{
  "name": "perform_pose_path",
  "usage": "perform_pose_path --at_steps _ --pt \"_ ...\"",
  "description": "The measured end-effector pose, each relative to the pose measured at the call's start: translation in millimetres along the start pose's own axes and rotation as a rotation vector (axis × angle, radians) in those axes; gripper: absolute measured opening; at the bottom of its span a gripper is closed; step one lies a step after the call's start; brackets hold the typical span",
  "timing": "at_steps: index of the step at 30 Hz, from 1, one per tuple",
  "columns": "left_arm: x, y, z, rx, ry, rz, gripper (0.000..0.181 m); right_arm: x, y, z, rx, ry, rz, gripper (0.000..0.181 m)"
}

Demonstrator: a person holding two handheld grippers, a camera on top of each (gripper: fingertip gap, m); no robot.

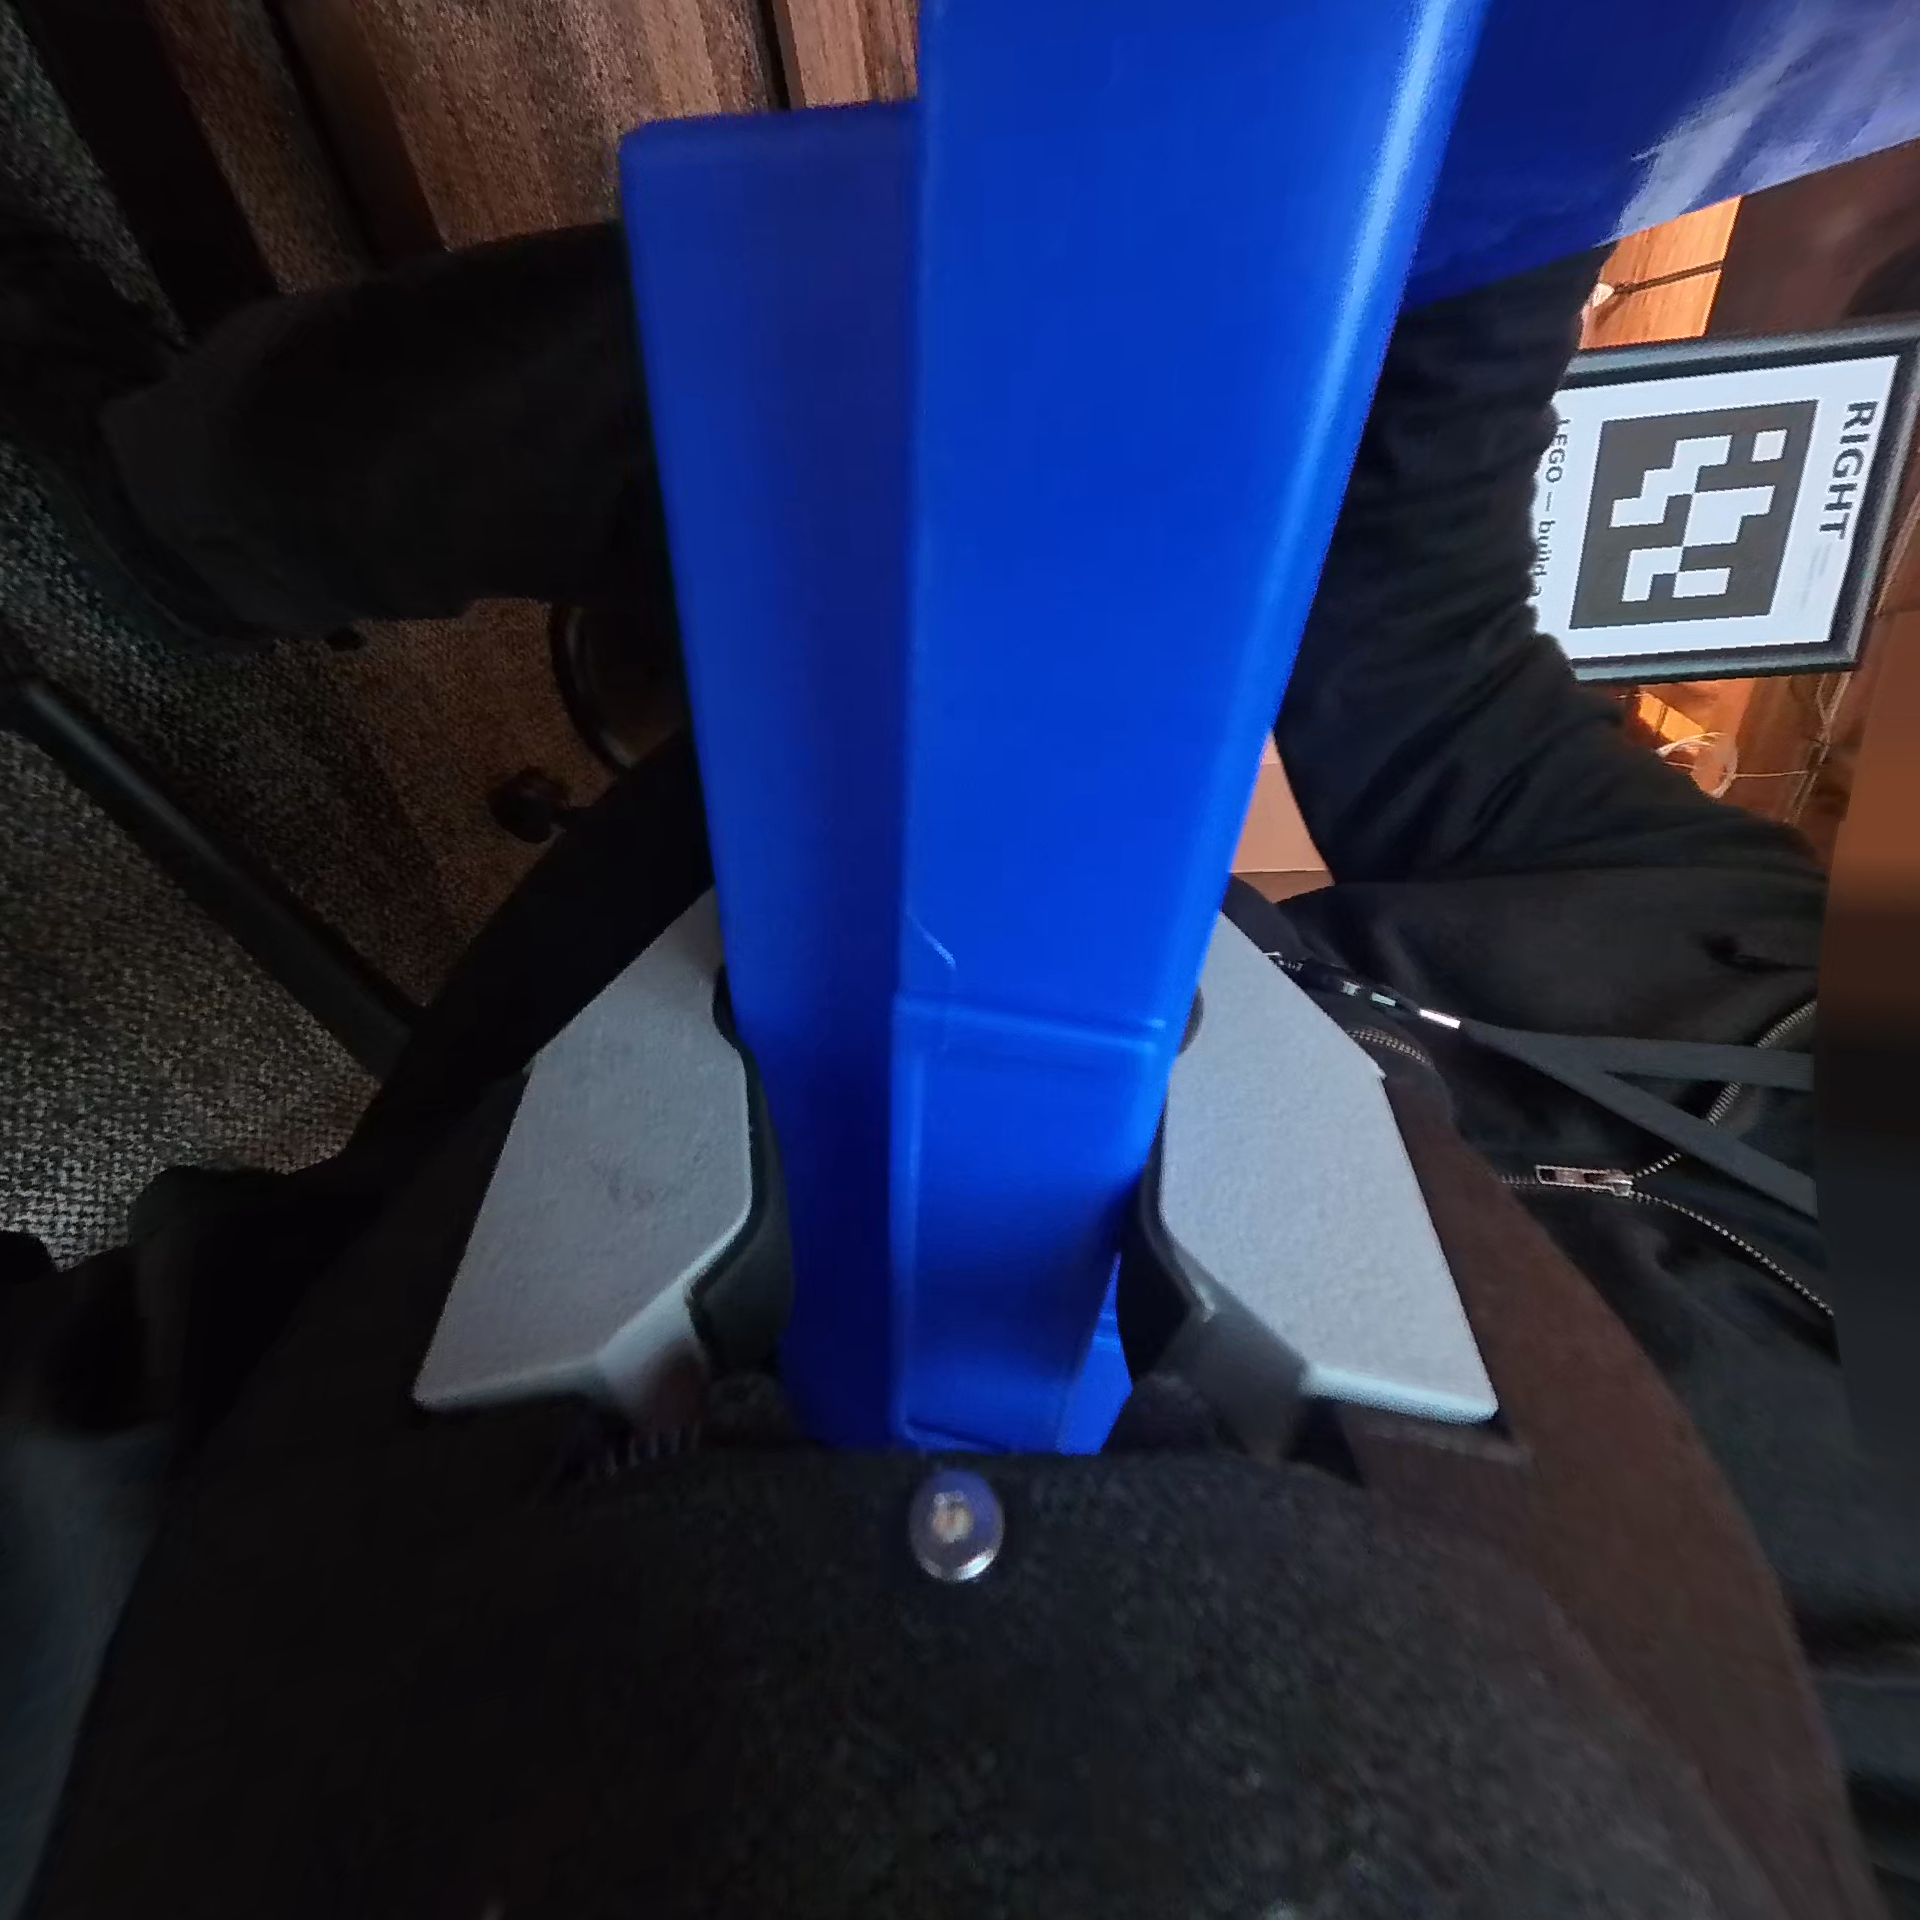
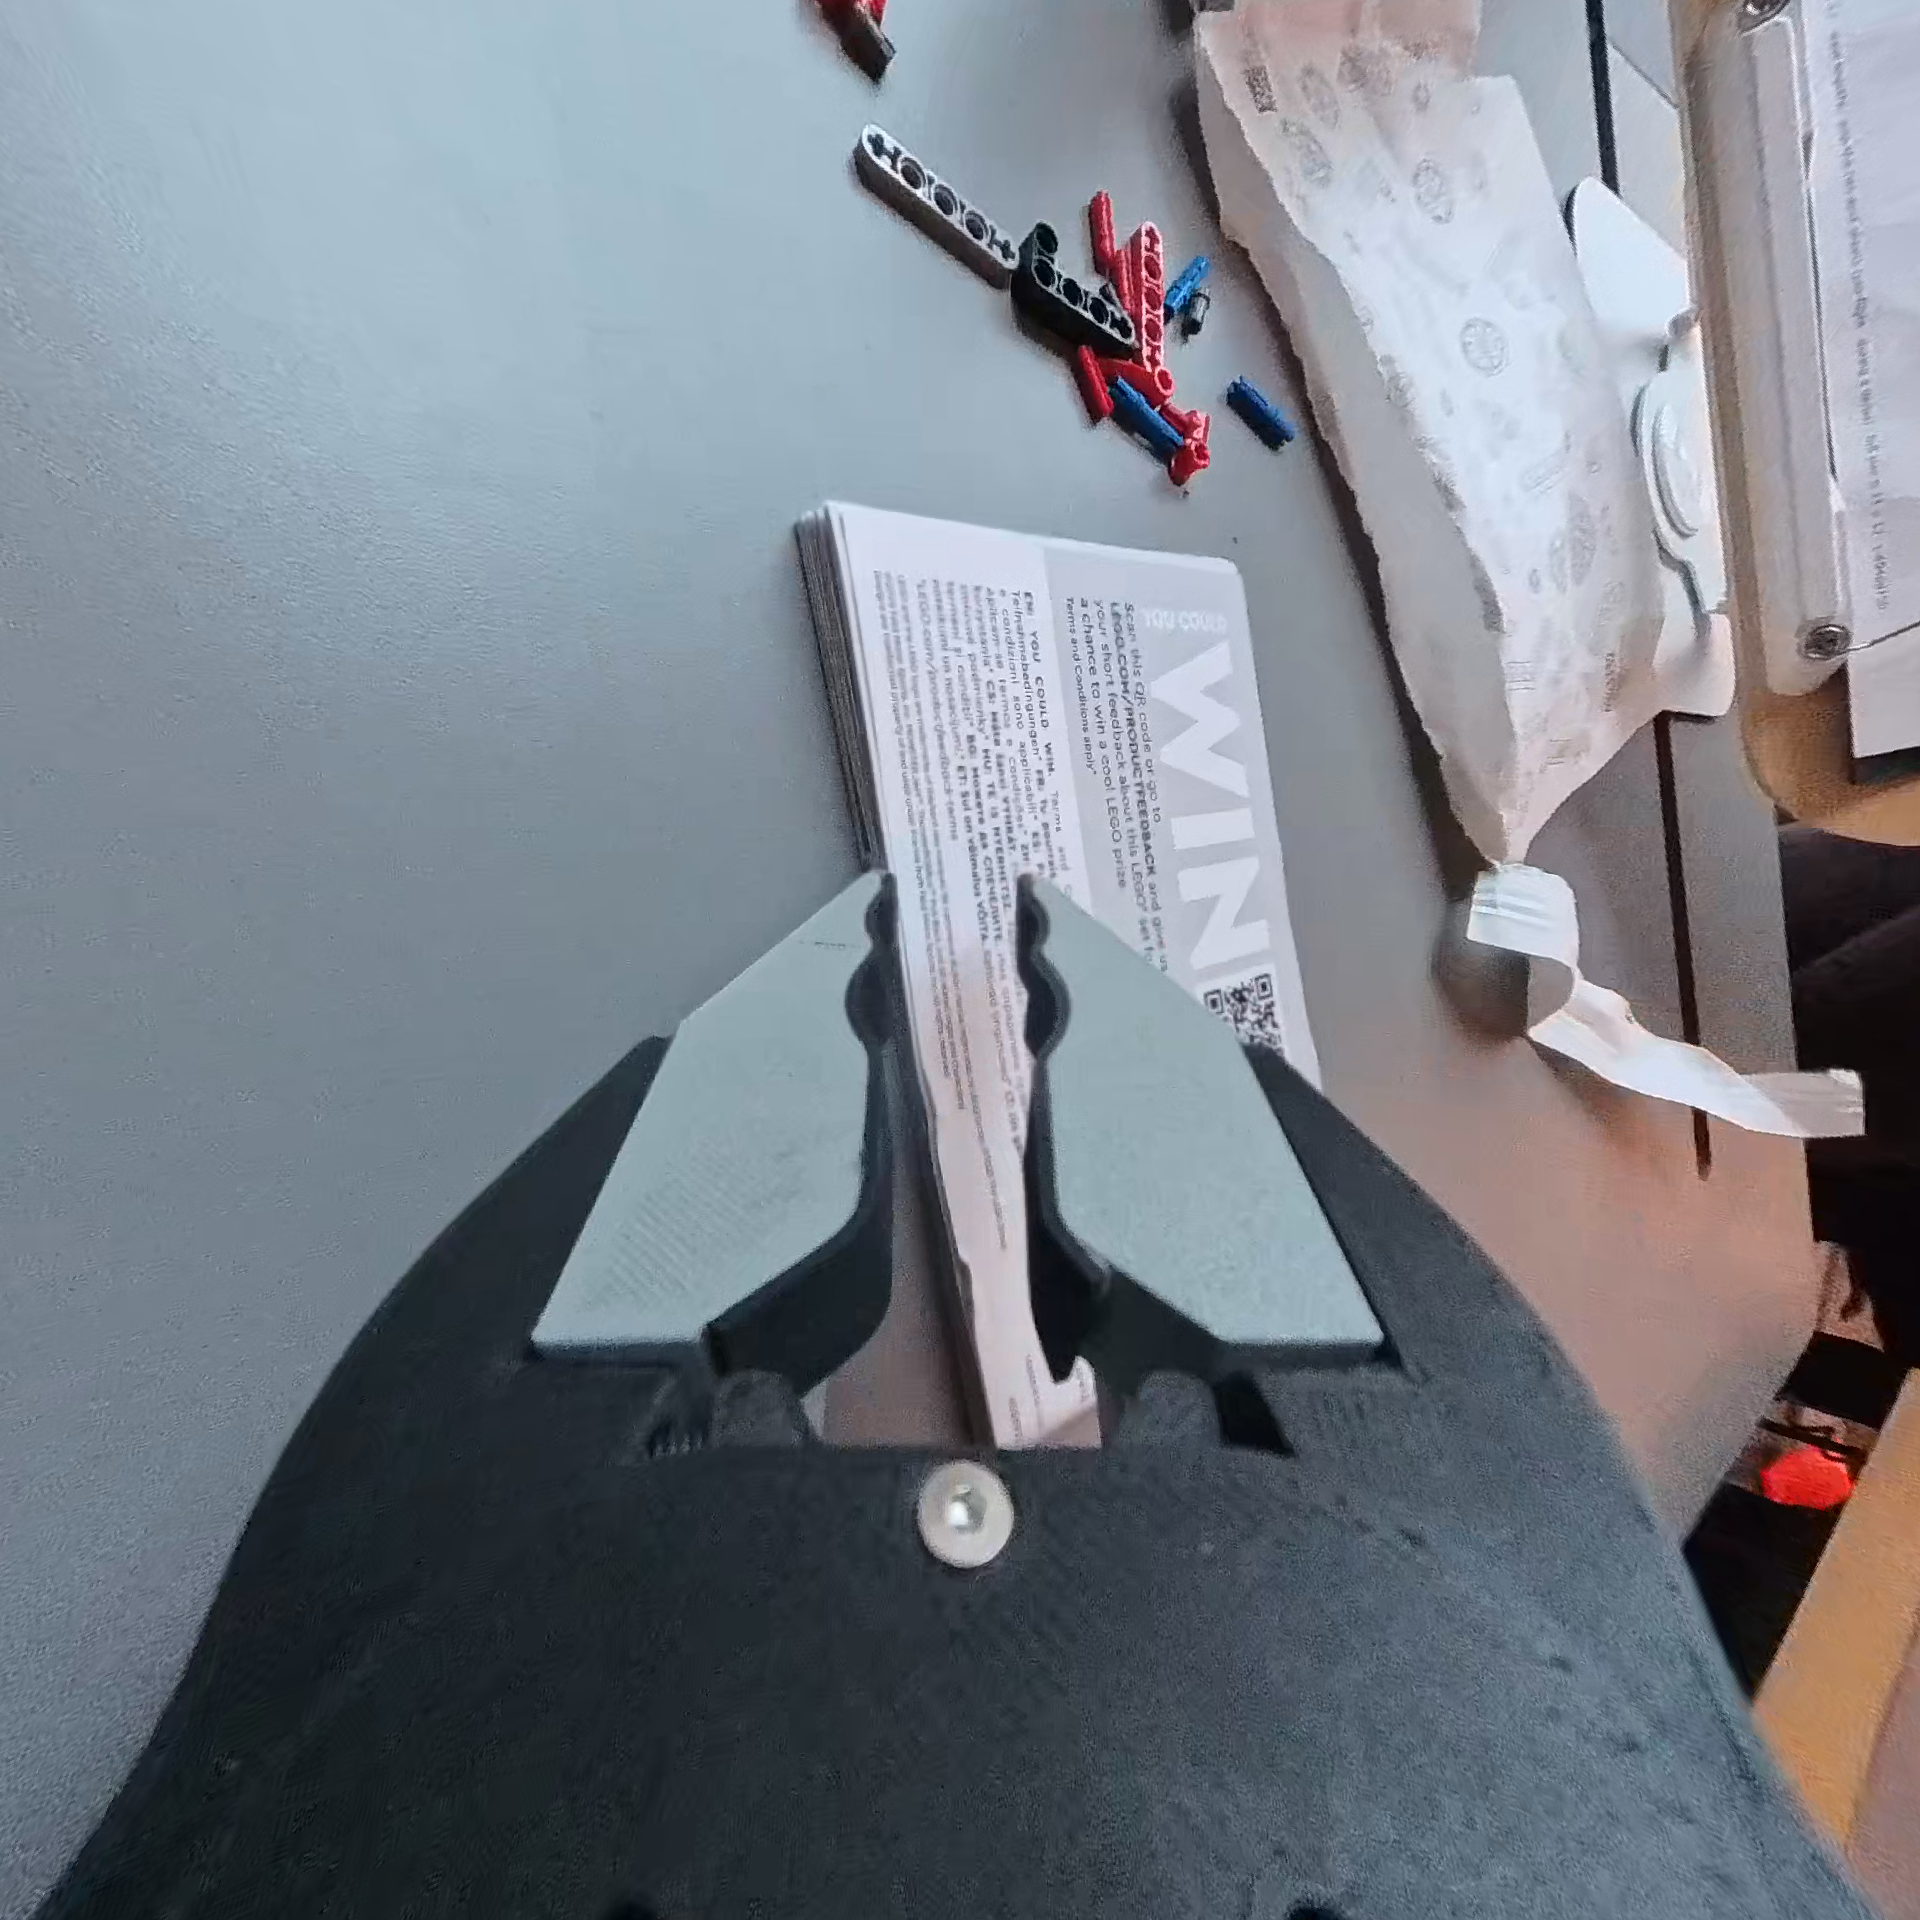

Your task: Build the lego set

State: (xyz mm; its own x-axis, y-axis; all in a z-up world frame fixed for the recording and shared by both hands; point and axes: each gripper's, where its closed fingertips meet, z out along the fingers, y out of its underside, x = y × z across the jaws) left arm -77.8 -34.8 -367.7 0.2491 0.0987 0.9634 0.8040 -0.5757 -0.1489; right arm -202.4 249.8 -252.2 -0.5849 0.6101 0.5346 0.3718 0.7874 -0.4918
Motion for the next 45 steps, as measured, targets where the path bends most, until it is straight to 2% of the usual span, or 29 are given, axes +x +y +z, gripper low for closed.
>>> perform_pose_path --at_steps 4,8,10,14,15,18,23,25,30,34,37,39,40,45 --pt "-1 1 0 -0.003 0.003 -0.007 0.076 3 0 -1 0.01 0.006 0.027 0.015" --pt "0 1 1 -0.005 0.002 -0.001 0.076 5 3 1 0.009 0.004 0.035 0.021" --pt "0 2 0 -0.005 0.002 -0.002 0.076 1 7 3 -0.004 -0.015 0.024 0.031" --pt "0 2 0 -0.006 0.002 -0.006 0.076 4 10 4 -0.013 -0.03 0.022 0.03" --pt "0 2 0 -0.007 0.003 -0.006 0.076 2 10 5 -0.011 -0.055 0.015 0.029" --pt "0 3 1 -0.008 0.003 -0.007 0.076 -6 8 8 -0.004 -0.162 -0.001 0.01" --pt "-2 2 0 -0.003 0.004 -0.011 0.076 -4 7 13 0.026 -0.288 0.113 0.008" --pt "-3 2 -1 -0.002 0.003 -0.018 0.076 -1 6 12 0.058 -0.278 0.123 0.0" --pt "-5 2 -2 0.001 0.007 -0.031 0.076 2 5 11 0.111 -0.29 0.226 0.0" --pt "-6 3 -1 -0.003 0.007 -0.032 0.076 20 4 9 0.155 -0.25 0.345 0.0" --pt "-6 3 -2 -0.001 0.006 -0.033 0.076 28 1 3 0.184 -0.208 0.345 0.0" --pt "-6 2 -2 0.002 0.003 -0.033 0.076 23 -2 0 0.181 -0.243 0.342 0.0" --pt "-7 2 -2 0.004 0.002 -0.035 0.076 18 -2 1 0.165 -0.263 0.339 0.023" --pt "-9 2 -1 -0.001 0.002 -0.052 0.076 7 1 13 0.088 -0.21 0.22 0.025"
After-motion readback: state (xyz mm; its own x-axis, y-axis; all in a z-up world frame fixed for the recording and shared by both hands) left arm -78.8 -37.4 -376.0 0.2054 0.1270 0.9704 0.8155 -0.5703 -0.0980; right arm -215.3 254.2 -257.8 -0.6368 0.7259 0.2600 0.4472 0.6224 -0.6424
